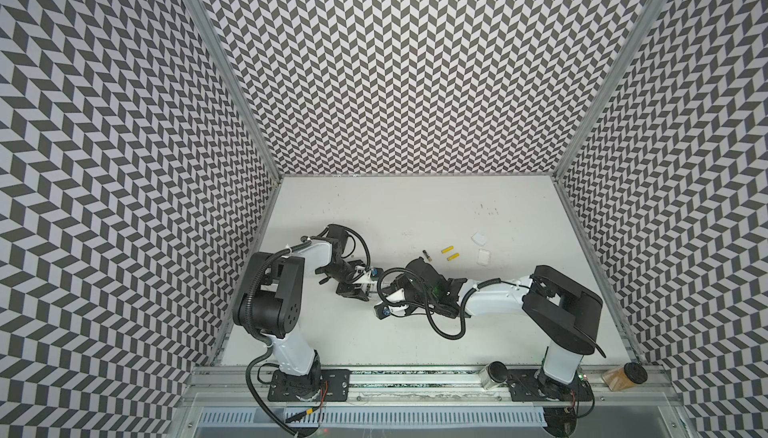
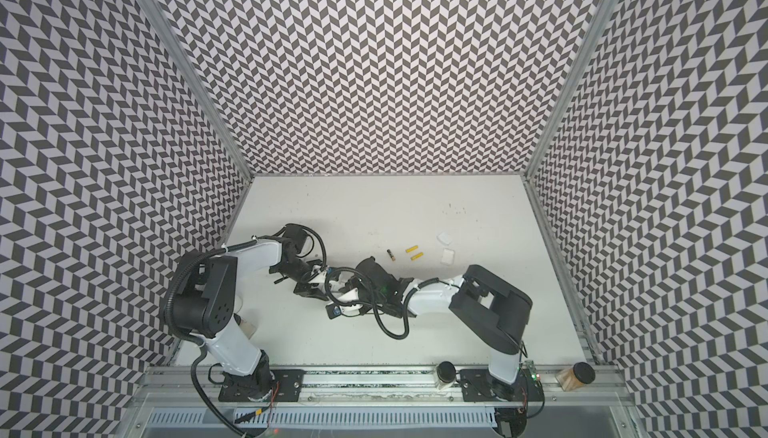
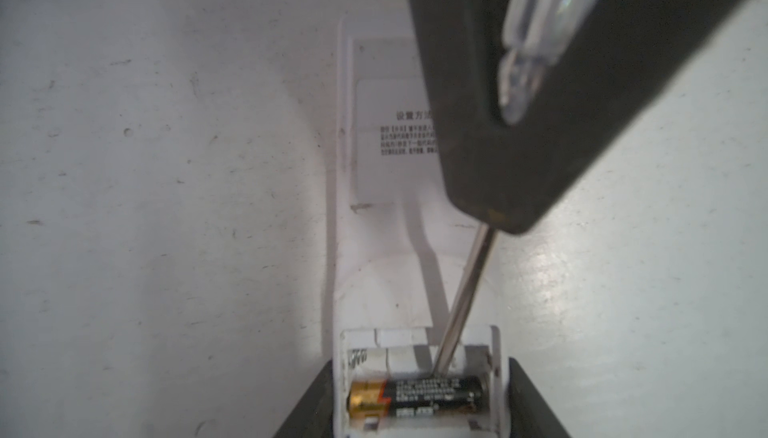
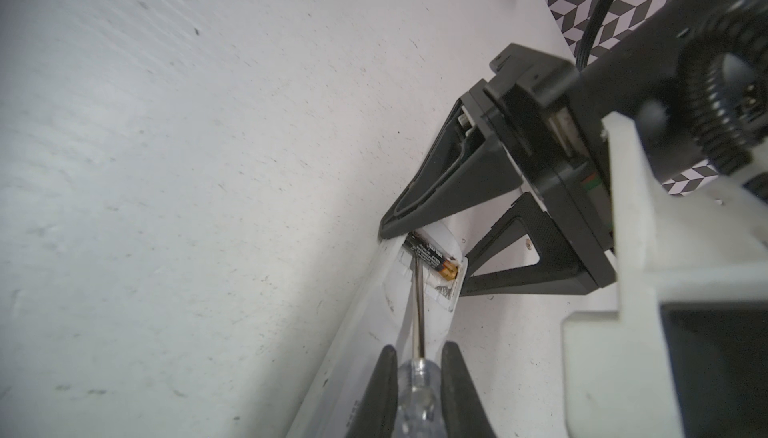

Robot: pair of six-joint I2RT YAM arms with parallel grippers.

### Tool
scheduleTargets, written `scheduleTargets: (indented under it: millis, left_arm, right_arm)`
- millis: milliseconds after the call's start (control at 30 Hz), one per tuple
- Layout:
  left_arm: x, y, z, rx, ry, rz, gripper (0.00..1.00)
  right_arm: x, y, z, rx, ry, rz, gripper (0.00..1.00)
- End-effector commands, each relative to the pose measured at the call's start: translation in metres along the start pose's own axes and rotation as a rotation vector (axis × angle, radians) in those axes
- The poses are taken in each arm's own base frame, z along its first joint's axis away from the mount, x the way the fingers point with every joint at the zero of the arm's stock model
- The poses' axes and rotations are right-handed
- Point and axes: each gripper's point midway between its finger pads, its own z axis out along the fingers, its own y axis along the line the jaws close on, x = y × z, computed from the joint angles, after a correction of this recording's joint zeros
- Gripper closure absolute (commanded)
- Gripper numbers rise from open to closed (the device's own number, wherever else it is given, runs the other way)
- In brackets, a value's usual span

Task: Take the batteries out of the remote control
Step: 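Insert the screwdriver tip beside the remaining battery with the right gripper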

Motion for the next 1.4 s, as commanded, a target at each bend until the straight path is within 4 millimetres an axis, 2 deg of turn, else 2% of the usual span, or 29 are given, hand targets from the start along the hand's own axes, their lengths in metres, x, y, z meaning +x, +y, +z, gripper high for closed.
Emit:
scheduleTargets:
  millis: [0, 133, 500, 667, 767, 900, 1000, 1200, 1367]
  left_arm:
    - [0.009, -0.031, 0.009, 0.117, 0.035, -0.054, 0.47]
    - [0.007, -0.030, 0.005, 0.115, 0.039, -0.048, 0.45]
    - [0.009, -0.032, 0.011, 0.114, 0.046, -0.039, 0.44]
    - [0.004, -0.028, 0.007, 0.110, 0.033, -0.043, 0.44]
    - [0.009, -0.028, 0.008, 0.106, 0.059, -0.034, 0.43]
    - [0.003, -0.028, 0.004, 0.110, 0.037, -0.045, 0.43]
    - [0.007, -0.031, 0.007, 0.112, 0.063, -0.033, 0.43]
    - [0.002, -0.029, 0.004, 0.108, 0.048, -0.035, 0.43]
    - [0.000, -0.026, 0.004, 0.102, 0.047, -0.036, 0.43]
  right_arm:
    - [-0.005, -0.001, 0.003, 0.012, -0.034, -0.005, 1.00]
    - [0.002, 0.002, 0.008, 0.039, -0.033, 0.051, 1.00]
    - [0.010, -0.008, -0.006, 0.127, -0.072, 0.158, 1.00]
    - [0.005, -0.015, -0.009, 0.095, -0.049, 0.093, 1.00]
    - [0.007, -0.016, -0.007, 0.074, -0.024, 0.062, 1.00]
    - [0.007, -0.007, -0.005, 0.018, -0.006, 0.005, 1.00]
    - [0.009, 0.003, -0.002, -0.030, 0.008, -0.053, 1.00]
    - [0.002, 0.006, 0.003, -0.095, 0.028, -0.125, 1.00]
    - [-0.005, 0.012, 0.010, -0.143, 0.015, -0.109, 1.00]
